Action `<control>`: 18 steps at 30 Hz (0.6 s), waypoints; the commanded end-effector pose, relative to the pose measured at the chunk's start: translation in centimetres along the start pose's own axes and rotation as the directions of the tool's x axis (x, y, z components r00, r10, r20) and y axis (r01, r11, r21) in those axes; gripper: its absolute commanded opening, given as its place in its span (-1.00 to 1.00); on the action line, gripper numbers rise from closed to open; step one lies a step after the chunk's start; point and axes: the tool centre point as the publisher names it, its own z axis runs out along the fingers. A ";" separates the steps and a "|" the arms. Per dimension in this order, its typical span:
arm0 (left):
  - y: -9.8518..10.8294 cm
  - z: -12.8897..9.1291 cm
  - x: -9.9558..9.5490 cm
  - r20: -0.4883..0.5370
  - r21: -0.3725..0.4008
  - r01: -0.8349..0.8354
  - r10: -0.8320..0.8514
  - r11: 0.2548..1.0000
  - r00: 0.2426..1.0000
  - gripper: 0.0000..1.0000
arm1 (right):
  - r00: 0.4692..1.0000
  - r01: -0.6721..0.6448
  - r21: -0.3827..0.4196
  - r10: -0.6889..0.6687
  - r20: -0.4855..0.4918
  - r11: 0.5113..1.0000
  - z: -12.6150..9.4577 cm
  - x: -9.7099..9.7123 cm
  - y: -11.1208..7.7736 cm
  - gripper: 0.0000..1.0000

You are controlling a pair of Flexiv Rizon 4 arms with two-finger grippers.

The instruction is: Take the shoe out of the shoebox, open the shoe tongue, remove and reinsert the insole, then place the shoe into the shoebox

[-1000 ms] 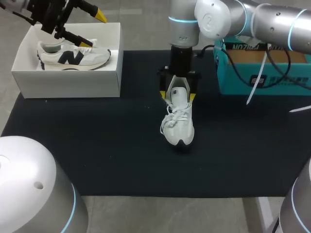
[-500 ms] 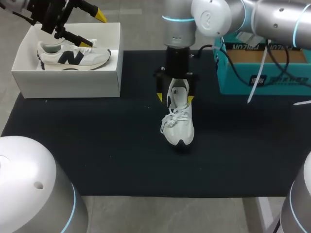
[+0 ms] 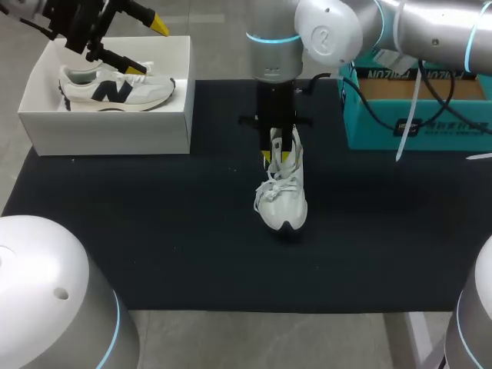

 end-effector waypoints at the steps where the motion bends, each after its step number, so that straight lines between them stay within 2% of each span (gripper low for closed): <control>1: 0.1 0.0 0.0 -0.004 0.001 0.000 0.000 1.000 1.000 1.00 | 1.000 0.006 0.015 -0.006 0.006 1.000 0.2 0.1 0.3 -1.00; 6: 0.1 0.0 0.0 -0.004 0.001 0.000 0.000 1.000 1.000 1.00 | 1.000 -0.009 0.001 0.009 0.021 1.000 0.4 -0.8 0.2 -1.00; 18: 0.1 0.0 0.0 -0.004 0.001 0.000 0.000 1.000 1.000 1.00 | 1.000 0.009 -0.048 -0.008 0.030 0.999 2.3 -2.2 2.9 -1.00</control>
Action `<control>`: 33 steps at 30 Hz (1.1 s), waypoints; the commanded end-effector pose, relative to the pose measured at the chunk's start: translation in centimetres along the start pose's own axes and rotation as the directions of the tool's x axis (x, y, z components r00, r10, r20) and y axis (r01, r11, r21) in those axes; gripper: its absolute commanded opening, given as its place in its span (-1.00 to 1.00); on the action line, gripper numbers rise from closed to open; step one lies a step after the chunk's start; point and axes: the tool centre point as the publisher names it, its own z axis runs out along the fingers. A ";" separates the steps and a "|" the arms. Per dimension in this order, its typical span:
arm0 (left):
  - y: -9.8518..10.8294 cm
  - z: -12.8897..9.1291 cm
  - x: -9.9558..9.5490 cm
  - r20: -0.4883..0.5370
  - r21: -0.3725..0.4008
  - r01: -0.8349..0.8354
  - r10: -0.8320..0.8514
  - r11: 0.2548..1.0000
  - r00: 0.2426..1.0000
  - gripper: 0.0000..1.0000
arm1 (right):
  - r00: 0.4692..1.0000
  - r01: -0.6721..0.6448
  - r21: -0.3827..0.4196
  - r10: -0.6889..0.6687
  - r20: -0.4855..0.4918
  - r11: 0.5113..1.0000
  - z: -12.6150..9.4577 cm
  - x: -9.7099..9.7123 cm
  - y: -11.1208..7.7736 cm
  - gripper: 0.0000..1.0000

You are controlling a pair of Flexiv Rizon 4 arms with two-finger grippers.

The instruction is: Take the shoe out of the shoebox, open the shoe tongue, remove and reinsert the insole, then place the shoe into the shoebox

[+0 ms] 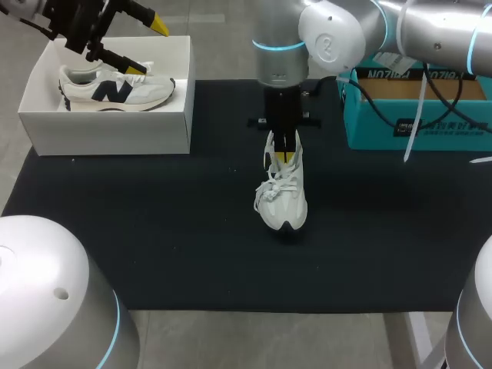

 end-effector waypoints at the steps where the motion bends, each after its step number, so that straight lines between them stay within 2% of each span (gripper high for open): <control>1: 0.1 0.0 0.0 -0.004 0.001 0.000 0.000 1.000 1.000 1.00 | 1.000 0.004 -0.008 -0.004 -0.002 1.000 0.8 -0.4 0.6 -1.00; 5: 0.1 0.0 0.0 -0.004 0.001 0.000 0.000 1.000 1.000 1.00 | 1.000 0.004 -0.041 -0.004 0.005 0.999 1.4 -0.8 1.3 -1.00; 11: 0.1 0.0 0.0 -0.004 0.001 0.000 0.000 1.000 1.000 1.00 | 1.000 0.018 -0.078 -0.019 -0.001 0.997 1.6 -0.5 2.1 -1.00; 16: 0.1 0.0 0.0 -0.004 0.001 0.000 0.000 1.000 1.000 1.00 | 1.000 0.015 -0.113 -0.015 0.000 0.994 0.4 -0.5 1.5 -1.00; 20: 0.1 0.0 0.0 -0.004 0.001 0.000 0.000 1.000 1.000 1.00 | 1.000 0.028 -0.174 -0.027 0.011 0.984 -0.7 -0.2 1.2 -1.00; 23: 0.1 0.0 0.0 -0.004 0.001 0.000 0.000 1.000 1.000 1.00 | 0.995 0.094 -0.250 -0.102 -0.017 0.964 -1.9 0.3 1.0 -1.00; 26: 0.1 0.0 0.0 -0.004 0.001 0.000 0.000 1.000 1.000 1.00 | 0.959 0.244 -0.342 -0.279 -0.055 0.907 -3.2 1.0 1.2 -1.00; 27: 0.1 0.0 0.0 -0.004 0.001 0.000 0.000 1.000 1.000 1.00 | 0.922 0.327 -0.372 -0.380 -0.077 0.869 -3.7 1.5 1.3 -1.00; 29: 0.1 0.0 0.0 -0.004 0.001 0.000 0.000 1.000 1.000 1.00 | 0.838 0.465 -0.346 -0.531 -0.125 0.815 -4.3 2.7 1.9 -1.00; 30: 0.1 0.0 0.0 -0.004 0.001 0.000 0.000 1.000 1.000 1.00 | 0.815 0.502 -0.327 -0.565 -0.132 0.801 -4.5 3.2 2.2 -1.00; 33: 0.1 0.0 0.0 -0.004 0.001 0.000 0.000 1.000 1.000 1.00 | 0.810 0.509 -0.310 -0.569 -0.145 0.803 -4.7 3.4 2.4 -1.00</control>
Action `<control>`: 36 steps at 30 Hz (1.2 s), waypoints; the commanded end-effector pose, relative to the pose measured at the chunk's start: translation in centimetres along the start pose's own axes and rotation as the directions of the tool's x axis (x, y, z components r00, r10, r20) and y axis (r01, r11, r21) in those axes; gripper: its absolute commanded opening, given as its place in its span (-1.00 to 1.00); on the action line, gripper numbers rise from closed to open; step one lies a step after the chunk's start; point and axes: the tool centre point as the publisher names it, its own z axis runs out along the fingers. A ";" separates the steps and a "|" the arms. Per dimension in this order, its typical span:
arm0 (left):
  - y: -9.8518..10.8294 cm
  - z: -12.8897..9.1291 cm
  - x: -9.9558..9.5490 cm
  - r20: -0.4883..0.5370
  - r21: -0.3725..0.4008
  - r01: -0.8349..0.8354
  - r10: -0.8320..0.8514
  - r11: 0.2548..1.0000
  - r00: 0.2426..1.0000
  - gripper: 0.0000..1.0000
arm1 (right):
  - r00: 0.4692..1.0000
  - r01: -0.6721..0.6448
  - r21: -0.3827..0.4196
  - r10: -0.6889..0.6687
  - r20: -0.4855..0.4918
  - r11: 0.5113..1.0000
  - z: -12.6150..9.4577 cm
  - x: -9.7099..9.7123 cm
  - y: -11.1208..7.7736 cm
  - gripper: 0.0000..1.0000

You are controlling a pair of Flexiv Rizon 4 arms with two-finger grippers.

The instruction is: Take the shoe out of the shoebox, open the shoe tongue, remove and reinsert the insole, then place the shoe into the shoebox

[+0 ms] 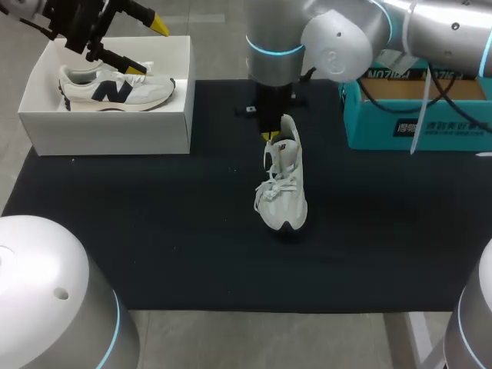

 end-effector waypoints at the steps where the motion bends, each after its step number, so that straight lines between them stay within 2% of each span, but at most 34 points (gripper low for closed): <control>1: 0.1 0.0 0.0 -0.004 0.001 0.000 0.000 1.000 1.000 1.00 | 0.955 0.242 0.013 -0.236 -0.178 0.970 0.2 -0.5 0.2 -1.00; 18: 0.1 0.0 0.0 -0.004 0.001 0.000 0.000 1.000 1.000 1.00 | 0.955 0.242 0.013 -0.236 -0.178 0.970 0.2 -0.5 0.2 -1.00; 19: 0.1 0.0 0.0 -0.004 0.001 0.000 0.000 1.000 1.000 1.00 | 0.936 0.328 -0.018 -0.328 -0.128 0.944 0.2 -0.5 0.5 -1.00; 21: 0.1 0.0 0.0 -0.004 0.001 0.000 0.000 1.000 1.000 1.00 | 0.848 0.530 -0.054 -0.531 0.000 0.846 0.1 -1.1 1.0 -1.00; 22: 0.1 0.0 0.0 -0.004 0.001 0.000 0.000 1.000 1.000 1.00 | 0.798 0.603 -0.053 -0.601 0.055 0.796 0.0 -1.4 1.1 -1.00; 23: 0.1 0.0 0.0 -0.004 0.001 0.000 0.000 1.000 1.000 1.00 | 0.721 0.693 -0.057 -0.686 0.098 0.719 0.0 -1.7 1.1 -1.00; 24: 0.1 0.0 0.0 -0.004 0.001 0.000 0.000 1.000 1.000 1.00 | 0.677 0.735 -0.072 -0.726 0.119 0.674 -0.1 -2.1 1.2 -1.00; 26: 0.1 0.0 0.0 -0.004 0.001 0.000 0.000 1.000 1.000 1.00 | 0.531 0.847 -0.118 -0.836 0.137 0.519 -0.2 -2.8 1.4 -1.00; 28: 0.1 0.0 0.0 -0.004 0.001 0.000 0.000 1.000 1.000 1.00 | 0.342 0.938 -0.113 -0.928 0.150 0.328 -0.6 -3.3 1.5 -1.00; 29: 0.1 0.0 0.0 -0.004 0.001 0.000 0.000 1.000 1.000 1.00 | 0.310 0.947 0.063 -0.947 0.087 0.315 -0.4 -3.4 1.5 -1.00; 36: 0.1 0.0 0.0 -0.004 0.001 0.000 0.000 1.000 1.000 1.00 | 0.310 0.947 0.063 -0.947 0.087 0.315 -0.4 -3.4 1.5 -1.00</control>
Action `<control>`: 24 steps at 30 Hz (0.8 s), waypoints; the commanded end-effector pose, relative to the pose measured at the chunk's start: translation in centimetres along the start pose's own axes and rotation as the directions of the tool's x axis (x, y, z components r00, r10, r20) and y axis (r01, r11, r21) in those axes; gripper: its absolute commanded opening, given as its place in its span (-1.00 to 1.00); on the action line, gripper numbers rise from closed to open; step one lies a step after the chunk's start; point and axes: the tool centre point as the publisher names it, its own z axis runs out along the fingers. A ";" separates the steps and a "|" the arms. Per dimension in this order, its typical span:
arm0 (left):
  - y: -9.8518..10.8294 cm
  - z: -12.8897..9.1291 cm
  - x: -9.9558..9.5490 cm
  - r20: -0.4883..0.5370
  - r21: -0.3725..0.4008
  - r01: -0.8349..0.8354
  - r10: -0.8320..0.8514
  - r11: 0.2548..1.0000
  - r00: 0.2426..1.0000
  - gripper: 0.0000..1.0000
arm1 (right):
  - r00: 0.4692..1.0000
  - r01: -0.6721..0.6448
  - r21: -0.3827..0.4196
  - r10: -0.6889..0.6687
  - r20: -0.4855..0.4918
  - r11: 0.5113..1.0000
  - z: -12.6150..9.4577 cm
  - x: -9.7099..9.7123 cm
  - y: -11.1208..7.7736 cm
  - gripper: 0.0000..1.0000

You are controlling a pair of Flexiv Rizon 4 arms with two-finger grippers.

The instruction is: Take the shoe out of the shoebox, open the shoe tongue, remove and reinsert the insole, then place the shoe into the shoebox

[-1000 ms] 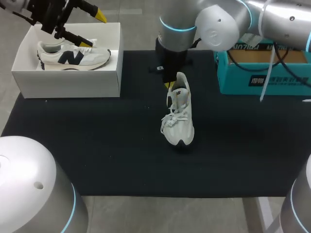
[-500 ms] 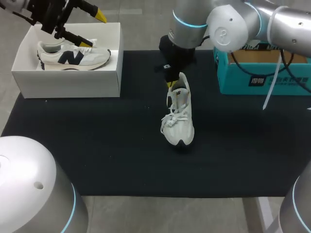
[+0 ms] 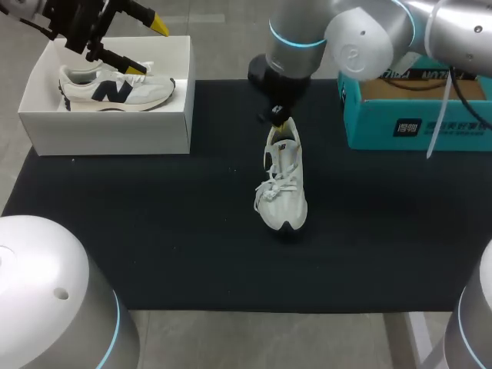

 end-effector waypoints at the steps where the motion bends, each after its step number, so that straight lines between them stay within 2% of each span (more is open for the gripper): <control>1: 0.1 0.0 0.0 -0.004 0.001 0.000 0.000 1.000 1.000 1.00 | 0.862 0.495 0.100 -0.502 0.070 0.863 -0.2 0.2 0.2 -1.00; 9: 0.1 0.0 0.0 -0.004 0.001 0.000 0.000 1.000 1.000 1.00 | 0.862 0.495 0.100 -0.502 0.070 0.863 -0.2 0.2 0.2 -1.00; 16: 0.1 0.0 0.0 -0.004 0.001 0.000 0.000 1.000 1.000 1.00 | 0.839 0.518 0.102 -0.528 0.134 0.849 -0.4 -4.5 0.7 -1.00; 17: 0.1 0.0 0.0 -0.004 0.001 0.000 0.000 1.000 1.000 1.00 | 0.834 0.523 0.110 -0.534 0.139 0.845 -0.3 -5.1 0.7 -0.84; 18: 0.1 0.0 0.0 -0.004 0.001 0.000 0.000 1.000 1.000 1.00 | 0.832 0.525 0.107 -0.535 0.148 0.845 -0.2 -5.7 0.8 -0.55; 19: 0.1 0.0 0.0 -0.004 0.001 0.000 0.000 1.000 1.000 1.00 | 0.831 0.526 0.100 -0.535 0.152 0.845 -0.1 -6.3 0.9 -0.48; 24: 0.1 0.0 0.0 -0.004 0.001 0.000 0.000 1.000 1.000 1.00 | 0.822 0.540 0.101 -0.549 0.154 0.836 0.8 -8.3 1.6 -0.53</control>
